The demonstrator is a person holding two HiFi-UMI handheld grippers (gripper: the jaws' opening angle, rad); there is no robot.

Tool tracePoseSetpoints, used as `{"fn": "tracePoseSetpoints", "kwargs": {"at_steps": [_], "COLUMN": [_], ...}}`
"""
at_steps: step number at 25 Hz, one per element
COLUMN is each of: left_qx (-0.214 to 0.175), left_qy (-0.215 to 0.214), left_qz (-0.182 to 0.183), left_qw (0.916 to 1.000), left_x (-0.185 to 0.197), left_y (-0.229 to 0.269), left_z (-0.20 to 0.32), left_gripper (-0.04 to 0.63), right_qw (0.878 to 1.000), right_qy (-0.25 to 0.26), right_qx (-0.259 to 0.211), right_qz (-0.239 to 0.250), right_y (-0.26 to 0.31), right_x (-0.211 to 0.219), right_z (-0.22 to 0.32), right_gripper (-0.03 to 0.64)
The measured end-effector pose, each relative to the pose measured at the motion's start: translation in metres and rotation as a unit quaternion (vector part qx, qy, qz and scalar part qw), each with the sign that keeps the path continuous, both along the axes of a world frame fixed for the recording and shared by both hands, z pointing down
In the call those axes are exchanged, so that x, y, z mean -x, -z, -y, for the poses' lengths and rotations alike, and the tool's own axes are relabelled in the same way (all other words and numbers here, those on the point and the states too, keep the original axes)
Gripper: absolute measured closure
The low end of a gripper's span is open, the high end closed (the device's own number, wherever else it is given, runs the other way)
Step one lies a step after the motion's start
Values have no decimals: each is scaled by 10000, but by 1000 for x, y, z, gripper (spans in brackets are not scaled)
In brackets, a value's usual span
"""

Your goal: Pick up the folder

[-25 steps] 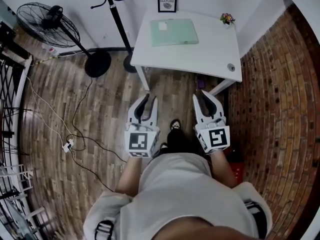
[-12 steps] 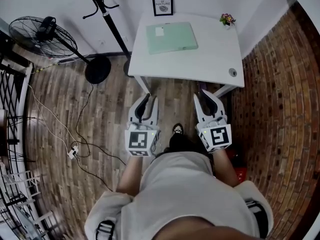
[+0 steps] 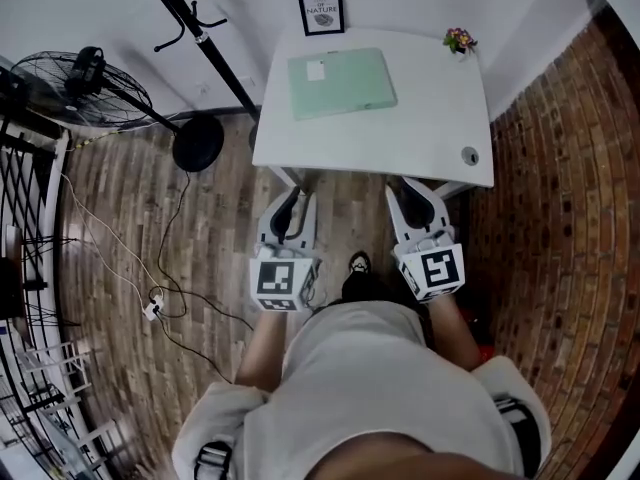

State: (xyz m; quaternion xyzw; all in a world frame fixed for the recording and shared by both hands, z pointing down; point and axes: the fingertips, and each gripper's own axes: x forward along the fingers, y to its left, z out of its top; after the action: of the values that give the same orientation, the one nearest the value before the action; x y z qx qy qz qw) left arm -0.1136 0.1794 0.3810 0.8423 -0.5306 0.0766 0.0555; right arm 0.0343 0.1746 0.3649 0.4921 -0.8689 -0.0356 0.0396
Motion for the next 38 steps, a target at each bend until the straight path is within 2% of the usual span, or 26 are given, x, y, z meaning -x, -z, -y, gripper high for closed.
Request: {"fn": "tracePoseSetpoints", "kwargs": {"at_steps": [3,10,14,22,38], "left_qx": [121,263,268,272,215], "left_qy": [58,134,138,234,115], "left_qz": [-121,-15,43,24,-126], "left_qw": [9998,9996,9995,9994,9996], "left_x": [-4,-17,-24,-15,-11], "left_y": [-5,-15,-19,-17,-24], "left_z": [12,35,44,65,122], "left_gripper": [512,512,512,512,512], "right_qw": [9999,9993,9992,9989,9994], "right_qy": [94,165,256,337,110], "right_qx": [5,286,237,262,321], "right_qz": [103,188,186,176,18], "right_y": [-5,-22,-24,-22,-30], "right_x": [-6,-23,-26,-18,-20], "right_z": [12,36,45,59,110], "right_gripper": [549,548,548,548,548]}}
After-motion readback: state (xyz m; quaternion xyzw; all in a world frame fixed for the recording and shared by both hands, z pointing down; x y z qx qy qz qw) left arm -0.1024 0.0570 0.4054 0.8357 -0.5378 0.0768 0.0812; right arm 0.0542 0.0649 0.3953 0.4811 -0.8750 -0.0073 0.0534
